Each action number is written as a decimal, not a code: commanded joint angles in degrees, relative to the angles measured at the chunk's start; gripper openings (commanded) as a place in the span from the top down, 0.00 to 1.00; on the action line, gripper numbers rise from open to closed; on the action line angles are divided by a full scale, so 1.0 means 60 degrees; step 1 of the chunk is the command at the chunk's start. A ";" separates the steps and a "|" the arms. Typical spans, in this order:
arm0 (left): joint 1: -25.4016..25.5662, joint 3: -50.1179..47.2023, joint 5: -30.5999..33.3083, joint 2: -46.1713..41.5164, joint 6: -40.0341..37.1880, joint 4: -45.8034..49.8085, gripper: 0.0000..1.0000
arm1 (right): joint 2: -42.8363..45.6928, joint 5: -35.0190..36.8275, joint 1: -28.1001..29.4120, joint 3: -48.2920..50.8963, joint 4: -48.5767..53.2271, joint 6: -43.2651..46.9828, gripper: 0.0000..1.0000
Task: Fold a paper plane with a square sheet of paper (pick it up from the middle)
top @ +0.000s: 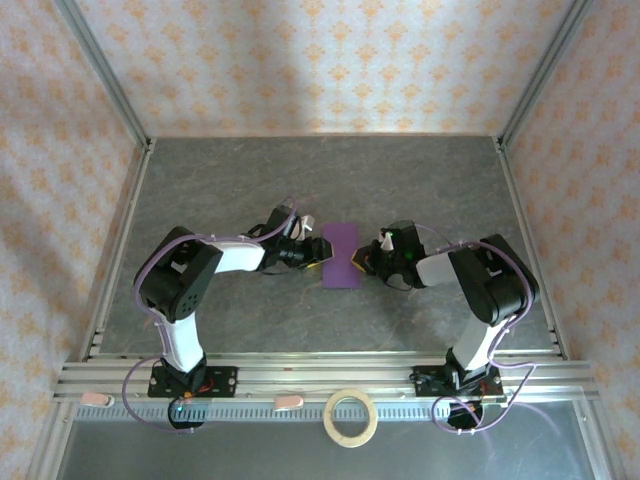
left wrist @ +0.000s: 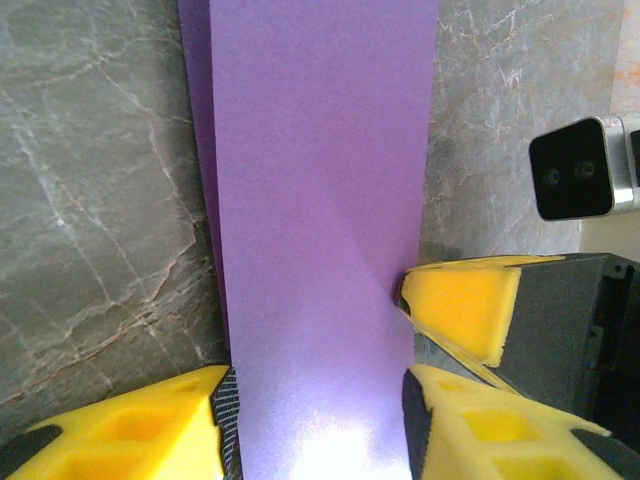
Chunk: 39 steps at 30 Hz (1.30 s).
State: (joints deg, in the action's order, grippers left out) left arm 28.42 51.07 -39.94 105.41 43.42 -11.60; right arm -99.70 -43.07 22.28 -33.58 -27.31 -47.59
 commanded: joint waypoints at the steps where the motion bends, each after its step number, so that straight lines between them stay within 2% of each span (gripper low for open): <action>1: 0.0054 0.0029 0.0507 -0.0150 -0.0248 0.0469 0.48 | 0.0033 0.0345 -0.0021 0.0206 0.0957 0.0022 0.94; 4: 0.0010 0.0013 0.0684 -0.0269 -0.0321 0.0583 0.46 | 0.0063 0.0380 -0.0022 0.0250 0.0969 0.0025 0.94; 11: 0.0009 -0.0029 0.0262 -0.0069 -0.0181 0.0223 0.47 | 0.0081 0.0380 -0.0017 0.0294 0.0953 0.0022 0.94; 14: 0.0023 -0.0063 -0.0199 0.0151 -0.0012 -0.0109 0.52 | 0.0122 0.0381 -0.0023 0.0294 0.0953 0.0000 0.94; 19: 0.0016 -0.0118 -0.0257 0.0187 0.0044 -0.0140 0.69 | 0.0178 0.0366 -0.0025 0.0249 0.0974 -0.0007 0.94; 29: 0.0020 -0.0287 -0.0285 0.0001 0.0132 -0.0234 0.90 | 0.0348 0.0374 -0.0029 0.0195 0.0994 0.0022 0.93; 35: 0.0023 -0.0373 -0.0279 -0.0184 0.0227 -0.0278 0.96 | 0.0586 0.0315 -0.0023 0.0035 0.1132 0.0166 0.89; 39: 0.0023 -0.0409 -0.0337 -0.0379 0.0318 -0.0319 0.98 | 0.0817 0.0280 -0.0029 -0.0028 0.1129 0.0308 0.82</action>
State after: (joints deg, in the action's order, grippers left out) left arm 28.51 49.28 -41.19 105.36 44.66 -11.88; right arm -96.86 -42.41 22.31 -33.58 -22.79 -47.05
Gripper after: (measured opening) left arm 0.062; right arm 0.175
